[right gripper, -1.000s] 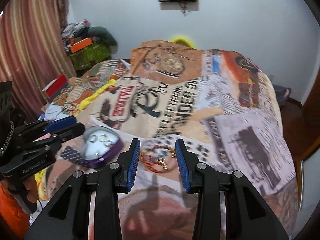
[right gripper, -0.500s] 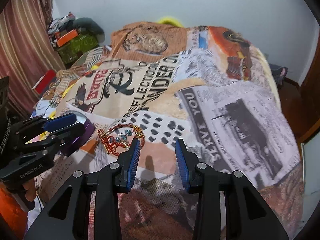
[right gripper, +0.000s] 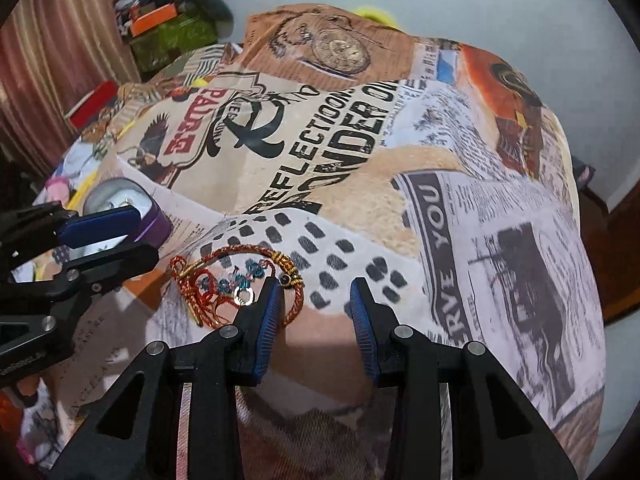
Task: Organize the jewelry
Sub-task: 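Grasp the gold-wire bracelet with the right gripper, then grasp the red beaded bracelet with the left gripper while the right gripper holds the gold bracelet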
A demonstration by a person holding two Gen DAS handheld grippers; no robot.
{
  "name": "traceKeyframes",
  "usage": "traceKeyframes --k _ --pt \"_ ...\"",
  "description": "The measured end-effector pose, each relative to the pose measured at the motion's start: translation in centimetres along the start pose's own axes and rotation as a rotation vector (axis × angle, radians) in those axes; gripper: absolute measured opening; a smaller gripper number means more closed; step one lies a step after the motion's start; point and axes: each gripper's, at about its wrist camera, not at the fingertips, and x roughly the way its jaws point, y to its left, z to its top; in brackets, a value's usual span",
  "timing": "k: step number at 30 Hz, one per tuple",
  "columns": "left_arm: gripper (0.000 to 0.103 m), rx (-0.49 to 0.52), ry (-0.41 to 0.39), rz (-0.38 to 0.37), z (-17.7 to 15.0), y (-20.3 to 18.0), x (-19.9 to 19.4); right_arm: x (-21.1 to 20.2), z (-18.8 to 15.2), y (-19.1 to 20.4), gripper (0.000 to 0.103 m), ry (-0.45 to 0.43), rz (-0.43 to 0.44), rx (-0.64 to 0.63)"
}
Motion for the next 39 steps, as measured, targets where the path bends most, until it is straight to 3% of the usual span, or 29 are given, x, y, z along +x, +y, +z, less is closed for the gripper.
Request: traceKeyframes --k 4,19,39 --pt "0.033 -0.005 0.005 0.0 -0.2 0.0 0.0 0.2 -0.1 1.0 0.009 -0.004 -0.002 -0.049" --pt "0.033 0.034 0.007 0.008 -0.1 -1.4 -1.1 -4.3 -0.7 0.3 0.005 -0.144 0.001 0.052" --pt "0.03 0.102 0.079 -0.007 0.8 -3.9 3.3 -6.3 -3.3 -3.1 0.005 -0.19 0.016 0.168"
